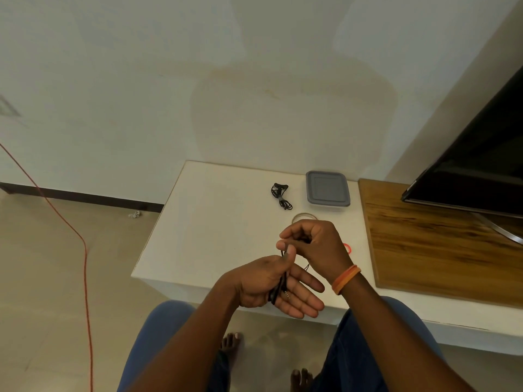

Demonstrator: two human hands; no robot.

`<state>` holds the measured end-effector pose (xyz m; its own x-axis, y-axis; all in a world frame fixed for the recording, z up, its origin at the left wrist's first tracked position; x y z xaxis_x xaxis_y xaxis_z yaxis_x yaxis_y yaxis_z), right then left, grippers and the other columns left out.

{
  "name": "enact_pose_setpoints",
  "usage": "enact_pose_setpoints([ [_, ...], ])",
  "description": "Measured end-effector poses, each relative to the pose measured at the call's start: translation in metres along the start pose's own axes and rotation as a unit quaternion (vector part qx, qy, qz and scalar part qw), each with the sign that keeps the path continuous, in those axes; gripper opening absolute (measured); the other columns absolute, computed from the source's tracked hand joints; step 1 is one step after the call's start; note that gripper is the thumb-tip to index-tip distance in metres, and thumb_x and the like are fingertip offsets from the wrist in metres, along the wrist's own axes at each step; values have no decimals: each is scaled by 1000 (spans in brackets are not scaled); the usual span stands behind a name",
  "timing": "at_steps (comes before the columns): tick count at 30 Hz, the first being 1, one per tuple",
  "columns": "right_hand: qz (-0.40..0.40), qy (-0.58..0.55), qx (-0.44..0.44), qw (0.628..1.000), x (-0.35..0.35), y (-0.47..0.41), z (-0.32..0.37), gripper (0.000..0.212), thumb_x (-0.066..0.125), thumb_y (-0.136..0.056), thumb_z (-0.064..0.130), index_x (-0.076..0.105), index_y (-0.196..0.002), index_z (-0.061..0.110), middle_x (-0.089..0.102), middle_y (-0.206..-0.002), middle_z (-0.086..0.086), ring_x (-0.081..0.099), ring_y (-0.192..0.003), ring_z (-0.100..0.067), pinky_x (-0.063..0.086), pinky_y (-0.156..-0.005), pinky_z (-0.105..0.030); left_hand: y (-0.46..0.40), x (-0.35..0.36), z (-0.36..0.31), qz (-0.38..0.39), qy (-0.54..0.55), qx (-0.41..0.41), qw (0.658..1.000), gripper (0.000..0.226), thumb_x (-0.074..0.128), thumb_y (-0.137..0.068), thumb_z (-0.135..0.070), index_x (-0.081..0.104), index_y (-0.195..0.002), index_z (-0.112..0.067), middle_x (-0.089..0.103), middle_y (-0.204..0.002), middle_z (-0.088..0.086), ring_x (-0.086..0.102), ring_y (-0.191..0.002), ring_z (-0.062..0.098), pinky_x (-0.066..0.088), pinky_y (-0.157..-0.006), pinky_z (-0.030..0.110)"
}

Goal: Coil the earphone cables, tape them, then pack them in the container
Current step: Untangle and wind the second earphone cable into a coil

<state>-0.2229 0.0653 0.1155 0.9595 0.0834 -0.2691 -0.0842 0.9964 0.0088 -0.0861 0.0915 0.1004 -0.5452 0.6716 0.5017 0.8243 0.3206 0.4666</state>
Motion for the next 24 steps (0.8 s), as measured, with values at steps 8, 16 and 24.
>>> enact_pose_setpoints([
  [8, -176, 134, -6, 975, 0, 3, -6, 10, 72, -84, 21, 66, -78, 16, 63, -79, 4, 58, -74, -5, 44, -64, -8, -8, -11, 2, -148, 85, 48, 984, 78, 24, -95, -64, 59, -125, -1, 70, -113, 22, 69, -106, 32, 59, -85, 39],
  [16, 37, 273, -46, 960, 28, 24, -5, 20, 60, -76, 45, 65, -87, 30, 60, -83, 13, 59, -77, -8, 54, -74, -37, -11, -29, 6, -260, 147, 126, 946, 72, 24, -98, -59, 68, -100, -2, 73, -91, 14, 72, -84, 21, 54, -73, 32],
  [24, 61, 241, -99, 963, 32, 22, -3, 14, 62, -83, 9, 74, -86, 16, 73, -90, 4, 64, -81, -8, 54, -76, -26, -11, -36, 5, -269, 199, 153, 930, 77, 25, -97, -59, 63, -120, 4, 68, -116, 25, 68, -103, 32, 58, -86, 38],
])
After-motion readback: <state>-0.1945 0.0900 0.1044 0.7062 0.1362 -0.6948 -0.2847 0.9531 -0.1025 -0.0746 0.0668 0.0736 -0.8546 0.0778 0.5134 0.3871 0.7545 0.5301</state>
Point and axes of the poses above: each hand's wrist, its own y-axis away from the middle knuckle, its own x-axis out of the palm, z = x × y, the point moved 2 cm from there along -y, towards the middle knuckle
